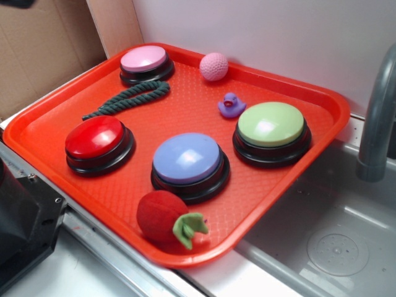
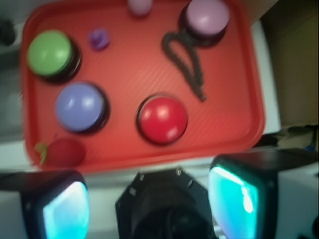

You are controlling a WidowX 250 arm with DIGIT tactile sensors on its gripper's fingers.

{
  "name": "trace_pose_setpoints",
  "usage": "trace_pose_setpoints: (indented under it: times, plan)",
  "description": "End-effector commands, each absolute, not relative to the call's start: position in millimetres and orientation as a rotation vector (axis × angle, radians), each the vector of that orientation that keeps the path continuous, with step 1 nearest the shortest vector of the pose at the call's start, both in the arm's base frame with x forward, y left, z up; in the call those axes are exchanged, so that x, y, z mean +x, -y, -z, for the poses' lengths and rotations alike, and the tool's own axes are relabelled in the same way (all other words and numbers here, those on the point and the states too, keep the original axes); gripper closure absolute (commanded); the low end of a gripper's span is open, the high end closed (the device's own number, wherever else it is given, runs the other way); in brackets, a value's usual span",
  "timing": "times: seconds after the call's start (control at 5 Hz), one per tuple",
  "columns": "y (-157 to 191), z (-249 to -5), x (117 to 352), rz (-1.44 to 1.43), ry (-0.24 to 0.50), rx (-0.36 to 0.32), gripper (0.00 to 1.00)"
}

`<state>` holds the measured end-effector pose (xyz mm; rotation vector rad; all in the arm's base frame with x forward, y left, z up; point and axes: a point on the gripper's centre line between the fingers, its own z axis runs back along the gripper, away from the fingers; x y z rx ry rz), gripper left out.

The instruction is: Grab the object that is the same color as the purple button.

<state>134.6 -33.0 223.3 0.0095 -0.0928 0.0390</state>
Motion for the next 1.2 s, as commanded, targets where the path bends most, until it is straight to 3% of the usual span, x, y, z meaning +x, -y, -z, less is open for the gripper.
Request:
trace_pose_setpoints:
  times: [0.0,0.4,1.0]
  plan:
    - [71,-219,191,-0.213,0.284,0.028,0.0]
    - [86,-168,244,-0.464,0.317,0.064,0.0]
    - [50,-108,279,-0.728,0.312,0.181,0.0]
